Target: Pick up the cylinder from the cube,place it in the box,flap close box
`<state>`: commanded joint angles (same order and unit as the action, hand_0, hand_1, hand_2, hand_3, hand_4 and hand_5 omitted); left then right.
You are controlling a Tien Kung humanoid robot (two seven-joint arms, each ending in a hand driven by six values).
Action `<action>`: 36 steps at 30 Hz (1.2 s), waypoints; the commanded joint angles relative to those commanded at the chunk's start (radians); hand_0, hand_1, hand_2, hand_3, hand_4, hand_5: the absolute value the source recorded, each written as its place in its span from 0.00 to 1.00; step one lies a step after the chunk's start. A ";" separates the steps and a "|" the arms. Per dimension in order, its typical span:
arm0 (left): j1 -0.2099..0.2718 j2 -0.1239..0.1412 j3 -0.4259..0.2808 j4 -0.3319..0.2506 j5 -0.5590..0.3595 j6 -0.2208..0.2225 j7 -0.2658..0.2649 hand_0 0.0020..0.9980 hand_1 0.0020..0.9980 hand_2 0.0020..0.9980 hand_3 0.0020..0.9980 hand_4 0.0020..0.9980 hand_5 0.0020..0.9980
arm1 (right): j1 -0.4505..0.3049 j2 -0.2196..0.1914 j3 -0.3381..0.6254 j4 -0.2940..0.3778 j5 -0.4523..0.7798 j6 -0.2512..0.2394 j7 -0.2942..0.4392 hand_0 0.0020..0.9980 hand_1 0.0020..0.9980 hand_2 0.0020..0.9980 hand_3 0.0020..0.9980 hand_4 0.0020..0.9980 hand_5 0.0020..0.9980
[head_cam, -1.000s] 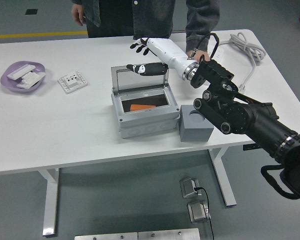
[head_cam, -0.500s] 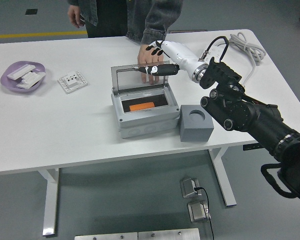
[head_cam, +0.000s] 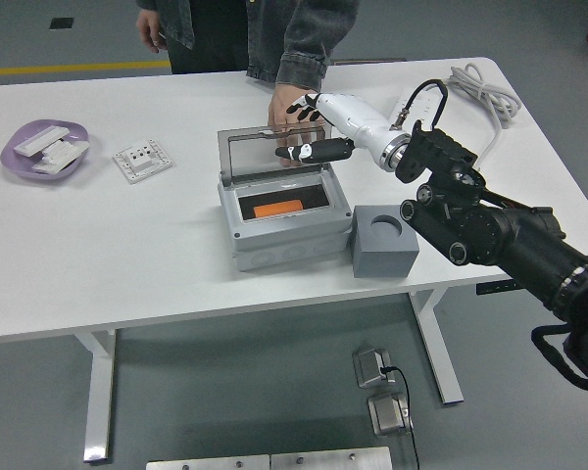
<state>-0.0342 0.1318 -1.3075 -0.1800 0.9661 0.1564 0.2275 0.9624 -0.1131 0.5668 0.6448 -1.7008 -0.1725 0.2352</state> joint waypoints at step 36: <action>0.026 -0.014 -0.016 0.000 -0.012 0.000 -0.008 0.64 0.54 0.53 0.62 0.59 0.14 | -0.132 -0.165 -0.085 0.400 -0.055 0.001 -0.095 0.74 0.70 0.74 0.79 0.91 0.70</action>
<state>-0.0078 0.1180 -1.3238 -0.1800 0.9544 0.1562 0.2191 0.8307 -0.2777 0.4816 1.0444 -1.7561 -0.1711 0.1404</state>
